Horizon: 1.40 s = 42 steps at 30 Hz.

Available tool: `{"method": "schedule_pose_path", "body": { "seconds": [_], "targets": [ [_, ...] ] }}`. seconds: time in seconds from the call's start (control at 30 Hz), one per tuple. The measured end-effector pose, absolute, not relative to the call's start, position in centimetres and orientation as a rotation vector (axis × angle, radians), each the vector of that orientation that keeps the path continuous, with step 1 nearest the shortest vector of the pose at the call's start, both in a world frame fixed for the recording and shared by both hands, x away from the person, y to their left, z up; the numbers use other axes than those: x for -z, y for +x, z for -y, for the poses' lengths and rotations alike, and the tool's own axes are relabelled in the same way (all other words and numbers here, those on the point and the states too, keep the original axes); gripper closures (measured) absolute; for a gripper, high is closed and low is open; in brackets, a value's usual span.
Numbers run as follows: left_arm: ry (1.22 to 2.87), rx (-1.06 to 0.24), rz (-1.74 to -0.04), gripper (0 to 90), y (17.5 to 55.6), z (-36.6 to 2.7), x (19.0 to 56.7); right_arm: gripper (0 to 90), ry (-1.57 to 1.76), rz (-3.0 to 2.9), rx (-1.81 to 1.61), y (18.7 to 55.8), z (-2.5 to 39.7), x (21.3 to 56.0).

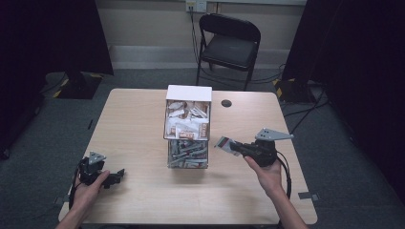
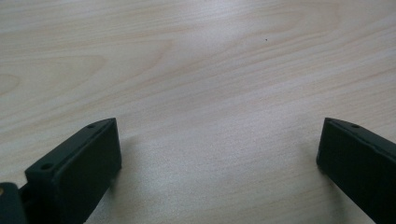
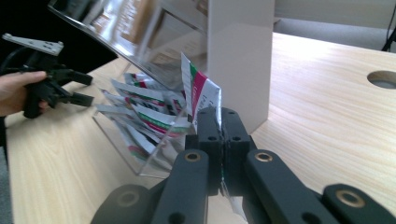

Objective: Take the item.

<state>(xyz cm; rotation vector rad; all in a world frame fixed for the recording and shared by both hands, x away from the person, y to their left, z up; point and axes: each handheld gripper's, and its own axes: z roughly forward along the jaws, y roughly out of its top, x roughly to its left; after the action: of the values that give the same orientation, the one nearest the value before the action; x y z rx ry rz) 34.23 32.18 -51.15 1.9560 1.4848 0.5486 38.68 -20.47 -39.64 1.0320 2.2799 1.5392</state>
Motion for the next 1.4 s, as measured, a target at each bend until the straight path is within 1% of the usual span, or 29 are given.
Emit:
{"method": "schedule_pose_path", "body": {
  "seconds": [0.6, 1.4],
  "targets": [
    [1.956, -0.549, -1.485, 0.0, 34.2, -32.2, 51.1, 88.9, 1.109, -2.352, -1.422, 40.4, 19.9, 43.4],
    [1.956, -0.548, -1.484, 0.0, 34.2, -32.2, 51.2, 88.8, 1.114, -2.448, -1.316, 41.2, 18.2, 46.0]
  ]
}}
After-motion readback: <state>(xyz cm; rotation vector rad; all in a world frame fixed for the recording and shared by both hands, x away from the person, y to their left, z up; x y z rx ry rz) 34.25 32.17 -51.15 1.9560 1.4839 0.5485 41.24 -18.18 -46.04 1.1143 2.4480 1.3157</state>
